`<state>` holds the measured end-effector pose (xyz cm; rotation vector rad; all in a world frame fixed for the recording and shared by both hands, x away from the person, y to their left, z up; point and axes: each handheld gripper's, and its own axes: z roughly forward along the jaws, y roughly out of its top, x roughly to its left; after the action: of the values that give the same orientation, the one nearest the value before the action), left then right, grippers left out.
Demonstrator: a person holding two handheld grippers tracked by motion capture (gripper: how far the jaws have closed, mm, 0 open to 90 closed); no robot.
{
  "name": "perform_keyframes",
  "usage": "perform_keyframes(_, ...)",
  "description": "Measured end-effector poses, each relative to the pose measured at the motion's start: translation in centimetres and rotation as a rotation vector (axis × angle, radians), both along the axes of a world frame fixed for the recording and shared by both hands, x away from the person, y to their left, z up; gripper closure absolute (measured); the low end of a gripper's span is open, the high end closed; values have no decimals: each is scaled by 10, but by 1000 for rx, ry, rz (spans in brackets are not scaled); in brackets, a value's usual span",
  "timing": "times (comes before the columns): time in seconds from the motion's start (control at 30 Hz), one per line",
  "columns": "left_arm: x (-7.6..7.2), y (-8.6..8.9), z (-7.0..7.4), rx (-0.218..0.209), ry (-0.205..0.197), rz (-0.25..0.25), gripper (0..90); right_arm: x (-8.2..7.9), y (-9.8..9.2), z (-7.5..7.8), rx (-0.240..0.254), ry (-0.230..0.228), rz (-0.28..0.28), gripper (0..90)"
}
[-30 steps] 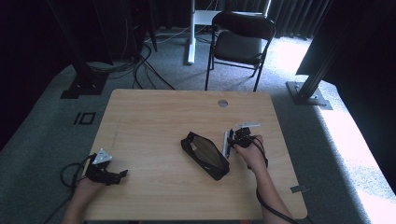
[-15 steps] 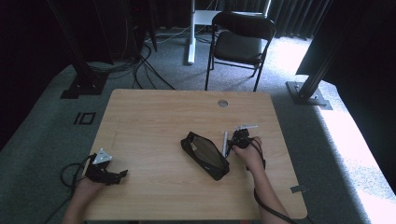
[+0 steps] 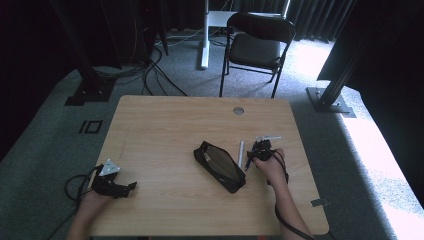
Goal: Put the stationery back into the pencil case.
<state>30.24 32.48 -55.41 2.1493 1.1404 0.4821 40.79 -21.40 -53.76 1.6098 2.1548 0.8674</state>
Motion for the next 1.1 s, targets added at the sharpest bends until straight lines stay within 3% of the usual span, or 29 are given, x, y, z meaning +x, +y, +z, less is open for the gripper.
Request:
perform_keyframes(0.27, 0, 0, 0, 0, 0, 4, 16, -4, -10, 0, 32, 7, -40, 643)
perform_keyframes(0.43, 0, 0, 0, -1, 0, 6, 16, -6, -4, -1, 23, 7, -43, 699)
perform_keyframes(0.47, 0, 0, 0, -1, 0, 6, 16, -6, -4, 0, 29, 13, -52, 765)
perform_keyframes(0.77, 0, 0, 0, -1, 0, 7, 16, -4, -13, 1, 73, 8, -94, 792)
perform_keyframes(0.87, 0, 0, 0, -1, 0, 7, 16, -4, -20, 11, 84, -17, -101, 792)
perform_keyframes(1.07, 0, 0, 0, -1, 0, 7, 16, -8, -19, 30, 117, -54, -64, 792)
perform_keyframes(1.1, 0, 0, 0, -1, 0, 7, 16, -11, -16, 37, 130, -71, -38, 793)
